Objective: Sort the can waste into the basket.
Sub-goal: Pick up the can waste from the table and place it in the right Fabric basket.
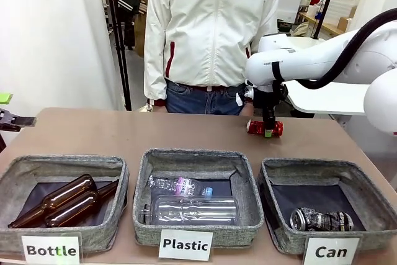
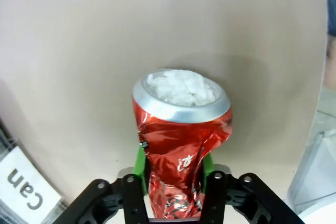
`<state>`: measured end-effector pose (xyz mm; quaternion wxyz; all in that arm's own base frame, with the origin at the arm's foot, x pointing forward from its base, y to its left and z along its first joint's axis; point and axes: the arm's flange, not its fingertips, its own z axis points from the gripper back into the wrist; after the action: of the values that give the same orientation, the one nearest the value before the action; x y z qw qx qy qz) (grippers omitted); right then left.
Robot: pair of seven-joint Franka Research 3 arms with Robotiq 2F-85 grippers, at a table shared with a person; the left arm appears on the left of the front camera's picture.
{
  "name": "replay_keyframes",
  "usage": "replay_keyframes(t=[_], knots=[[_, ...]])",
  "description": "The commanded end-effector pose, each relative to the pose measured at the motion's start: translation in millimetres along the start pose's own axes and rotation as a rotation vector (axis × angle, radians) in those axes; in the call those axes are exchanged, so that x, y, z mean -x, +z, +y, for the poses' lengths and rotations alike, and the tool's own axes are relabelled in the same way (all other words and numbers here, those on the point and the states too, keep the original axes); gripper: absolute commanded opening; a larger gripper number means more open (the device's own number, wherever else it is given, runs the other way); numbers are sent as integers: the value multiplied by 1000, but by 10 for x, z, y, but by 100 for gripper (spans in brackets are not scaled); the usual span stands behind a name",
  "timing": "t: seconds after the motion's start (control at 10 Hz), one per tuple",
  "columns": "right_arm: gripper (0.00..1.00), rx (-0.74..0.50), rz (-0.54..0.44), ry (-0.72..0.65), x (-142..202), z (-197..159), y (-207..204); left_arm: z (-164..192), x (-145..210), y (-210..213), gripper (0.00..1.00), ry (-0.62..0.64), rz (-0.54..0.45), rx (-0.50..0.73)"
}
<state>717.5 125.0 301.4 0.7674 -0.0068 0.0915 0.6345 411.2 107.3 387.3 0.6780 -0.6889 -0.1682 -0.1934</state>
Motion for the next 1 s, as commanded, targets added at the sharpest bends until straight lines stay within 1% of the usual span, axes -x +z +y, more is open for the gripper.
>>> replay_keyframes(t=[0.0,0.2,0.3,0.4,0.5,0.6,0.7,0.8,0.9], knots=[[0,-1,48,-15,-26,-66,37,-31,15,2,100,5,11,-3],[0,-31,60,3,-26,-44,77,-31,15,2,100,5,11,-3],[0,-51,72,-11,-13,-18,118,-31,15,2,100,5,11,-3],[0,-74,60,-1,33,33,190,-31,15,2,100,5,11,-3],[0,-120,40,11,169,194,358,-31,15,2,100,5,11,-3],[0,-147,53,33,323,453,537,-31,15,2,100,5,11,-3],[0,-97,29,49,536,804,785,-31,15,2,100,5,11,-3],[0,-66,5,107,777,1198,998,-31,15,2,100,5,11,-3],[0,-63,-3,148,1014,1648,1153,-31,15,2,100,5,11,-3]])
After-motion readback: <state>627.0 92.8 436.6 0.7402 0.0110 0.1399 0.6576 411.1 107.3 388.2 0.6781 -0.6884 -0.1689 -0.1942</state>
